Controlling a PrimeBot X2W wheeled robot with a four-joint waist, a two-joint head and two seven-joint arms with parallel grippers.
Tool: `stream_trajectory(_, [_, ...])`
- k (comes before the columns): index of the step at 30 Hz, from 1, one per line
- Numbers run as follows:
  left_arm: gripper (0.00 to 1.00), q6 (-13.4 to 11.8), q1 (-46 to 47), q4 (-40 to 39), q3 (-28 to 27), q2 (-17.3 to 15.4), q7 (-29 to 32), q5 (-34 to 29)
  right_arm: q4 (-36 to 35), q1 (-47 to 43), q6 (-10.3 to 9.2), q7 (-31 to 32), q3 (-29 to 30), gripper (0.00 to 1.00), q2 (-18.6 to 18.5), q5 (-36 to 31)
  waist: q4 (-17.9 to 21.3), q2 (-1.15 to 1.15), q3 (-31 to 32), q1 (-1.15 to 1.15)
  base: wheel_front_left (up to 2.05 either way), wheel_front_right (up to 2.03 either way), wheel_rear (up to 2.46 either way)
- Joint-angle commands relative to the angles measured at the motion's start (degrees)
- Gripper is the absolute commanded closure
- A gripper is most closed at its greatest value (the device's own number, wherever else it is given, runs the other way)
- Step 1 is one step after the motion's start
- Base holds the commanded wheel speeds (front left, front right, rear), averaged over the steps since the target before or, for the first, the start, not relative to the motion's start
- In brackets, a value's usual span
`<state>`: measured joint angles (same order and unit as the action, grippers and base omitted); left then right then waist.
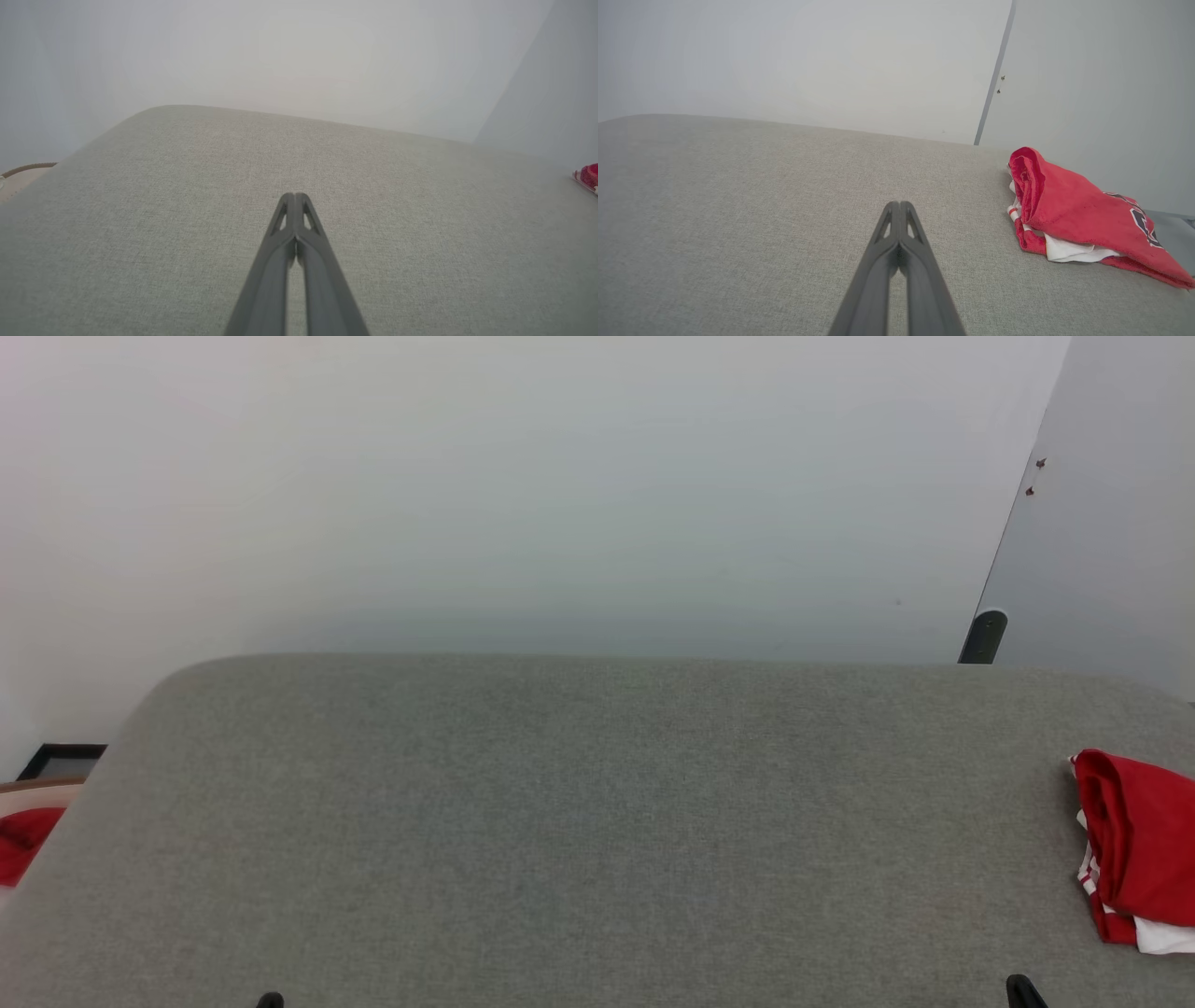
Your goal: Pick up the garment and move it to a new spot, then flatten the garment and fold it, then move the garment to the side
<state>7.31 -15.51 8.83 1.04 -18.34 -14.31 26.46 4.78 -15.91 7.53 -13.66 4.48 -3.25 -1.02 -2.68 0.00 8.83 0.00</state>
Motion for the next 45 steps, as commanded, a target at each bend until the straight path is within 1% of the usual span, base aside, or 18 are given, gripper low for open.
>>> stream_trajectory(1, [1.0, 0.0, 1.64, -0.54, -0.79, -0.33, 0.58, 2.53, -0.37, 1.73, 0.0, 0.67, 0.38, 1.0, -0.16, 3.44, 0.05, 0.0, -0.14, 0.0, 0.0, 0.0, 0.0])
stream_trajectory(11, [1.0, 0.03, 4.52, 0.27, -1.76, 1.82, 3.38, 11.27, 0.67, 4.42, -0.01, 3.22, 0.45, 1.0, -0.09, 15.92, 0.26, 0.0, -0.87, 0.0, 0.0, 0.0, 0.0])
stream_trajectory(23, [1.0, 0.06, 7.49, 1.04, -2.78, 4.09, 6.32, 20.46, 1.99, 7.45, -0.01, 6.02, 0.66, 1.0, -0.02, 28.99, 0.52, 0.0, -1.76, 0.0, 0.0, 0.0, 0.0])
stream_trajectory(45, [1.0, 0.12, 11.88, 2.21, -4.26, 7.46, 10.67, 33.96, 4.08, 11.97, -0.03, 10.22, 1.1, 1.0, 0.09, 48.05, 0.98, 0.0, -3.3, 0.0, 0.0, 0.0, 0.0])
